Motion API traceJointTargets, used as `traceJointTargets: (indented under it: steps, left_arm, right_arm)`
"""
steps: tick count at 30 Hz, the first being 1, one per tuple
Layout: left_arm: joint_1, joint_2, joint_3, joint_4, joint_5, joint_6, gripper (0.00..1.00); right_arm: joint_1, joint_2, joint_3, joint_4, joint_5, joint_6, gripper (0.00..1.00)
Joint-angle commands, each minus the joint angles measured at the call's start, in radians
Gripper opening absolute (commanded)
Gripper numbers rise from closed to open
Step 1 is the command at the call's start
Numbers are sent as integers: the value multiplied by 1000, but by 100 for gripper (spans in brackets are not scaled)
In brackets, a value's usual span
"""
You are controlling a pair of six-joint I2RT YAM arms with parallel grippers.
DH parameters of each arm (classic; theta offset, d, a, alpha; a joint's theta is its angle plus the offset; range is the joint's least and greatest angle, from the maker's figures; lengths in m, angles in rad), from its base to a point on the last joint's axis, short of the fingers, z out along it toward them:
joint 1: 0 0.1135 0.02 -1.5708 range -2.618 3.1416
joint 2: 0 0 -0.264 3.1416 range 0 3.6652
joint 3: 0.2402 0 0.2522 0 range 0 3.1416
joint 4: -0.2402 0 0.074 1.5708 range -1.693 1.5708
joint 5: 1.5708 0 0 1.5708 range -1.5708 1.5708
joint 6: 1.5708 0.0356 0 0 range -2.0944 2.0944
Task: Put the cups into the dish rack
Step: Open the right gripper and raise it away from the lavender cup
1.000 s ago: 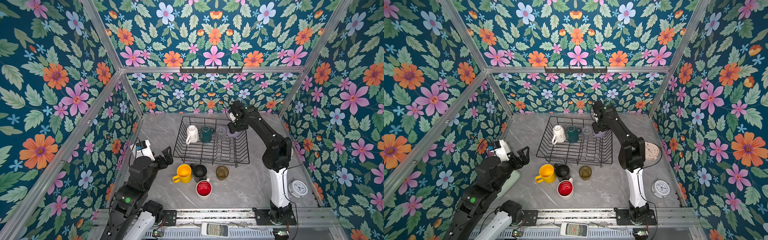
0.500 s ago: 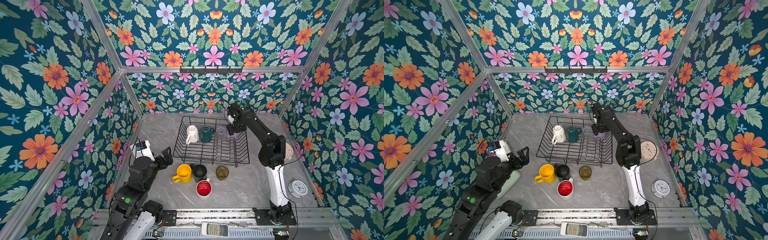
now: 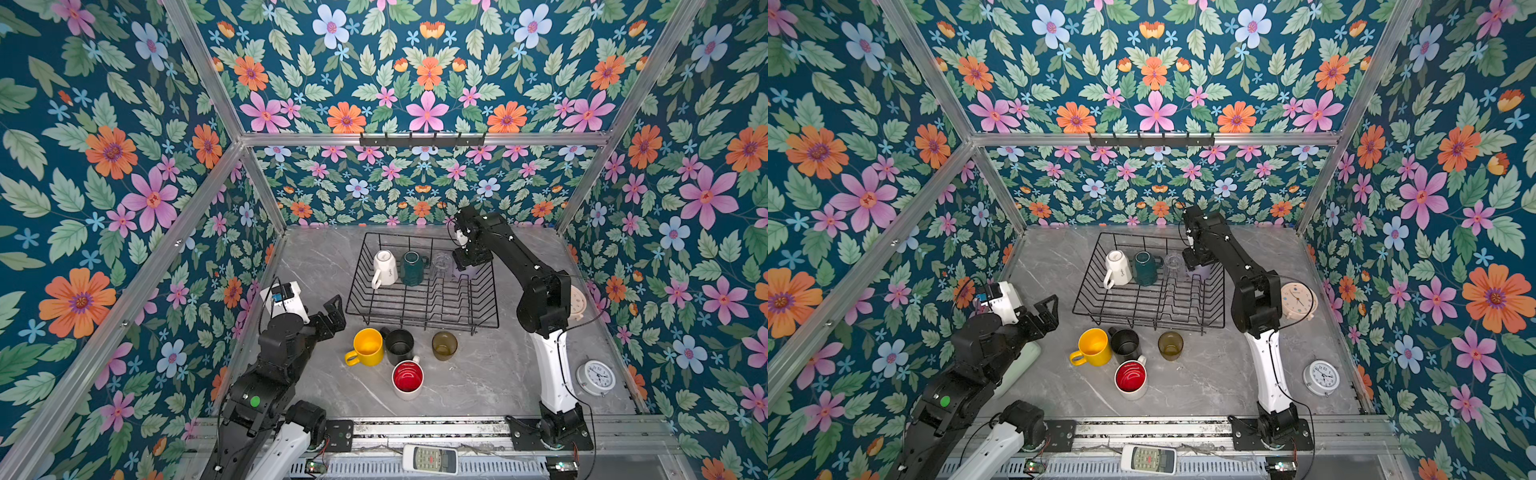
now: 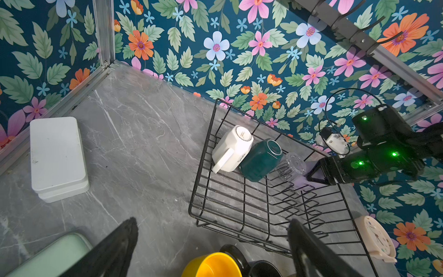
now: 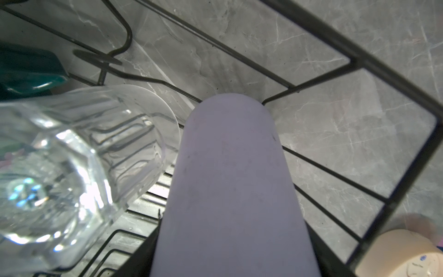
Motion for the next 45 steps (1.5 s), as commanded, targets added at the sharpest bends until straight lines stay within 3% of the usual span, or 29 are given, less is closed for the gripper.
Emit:
traceJointTargets:
  steps: [1,21,35,45]
  left_arm:
    - [1,-1,4,2,-6,1,100]
    - [0,4,19,-51,-4,-18,100]
    - [1,47,51,-214,69,-34,99]
    - [1,172,65,-304,183,-18,94]
  right_arm:
    - [0,-12,-5,-26,-19,-3,75]
    - [0,-139,-56,1,-30,15,84]
    - [2,-711,-648,391,-276,179,85]
    - [2,-976,-946,551,-325,262,93]
